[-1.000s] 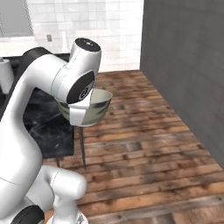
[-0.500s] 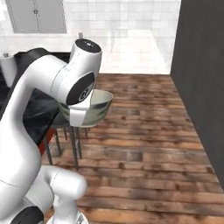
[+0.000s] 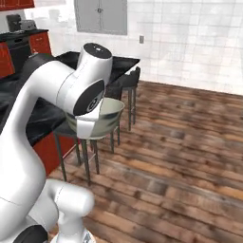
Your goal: Pick up the bowls from the cabinet and place each bowl in front of a stool on the dining counter.
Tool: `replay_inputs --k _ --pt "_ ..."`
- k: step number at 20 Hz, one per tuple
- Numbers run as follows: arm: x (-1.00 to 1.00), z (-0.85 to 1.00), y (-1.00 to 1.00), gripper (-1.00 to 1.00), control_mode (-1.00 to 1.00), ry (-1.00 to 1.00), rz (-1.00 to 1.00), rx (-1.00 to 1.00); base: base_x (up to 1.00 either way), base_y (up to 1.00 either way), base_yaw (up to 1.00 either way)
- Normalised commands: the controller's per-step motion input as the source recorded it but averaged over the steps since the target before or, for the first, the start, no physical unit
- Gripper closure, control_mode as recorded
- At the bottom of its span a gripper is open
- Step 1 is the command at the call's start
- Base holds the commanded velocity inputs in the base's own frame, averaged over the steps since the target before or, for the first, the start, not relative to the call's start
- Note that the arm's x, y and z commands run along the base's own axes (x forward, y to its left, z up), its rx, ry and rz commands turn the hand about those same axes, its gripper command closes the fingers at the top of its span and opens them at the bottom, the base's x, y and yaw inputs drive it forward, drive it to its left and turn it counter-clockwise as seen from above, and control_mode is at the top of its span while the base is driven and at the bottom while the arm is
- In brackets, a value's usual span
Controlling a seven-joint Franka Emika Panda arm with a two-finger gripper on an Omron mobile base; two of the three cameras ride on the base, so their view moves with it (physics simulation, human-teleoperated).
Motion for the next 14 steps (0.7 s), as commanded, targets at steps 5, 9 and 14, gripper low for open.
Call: replay_inputs --k 5,9,14 --pt "0.00 0.00 0.00 1.00 1.00 0.00 0.00 0.00 0.61 -0.29 0.82" --pt "0.00 0.00 0.00 1.00 1.00 0.00 0.00 0.00 0.59 -0.23 0.85" --pt "0.00 0.00 0.00 1.00 1.00 0.00 0.00 0.00 0.59 -0.29 0.83"
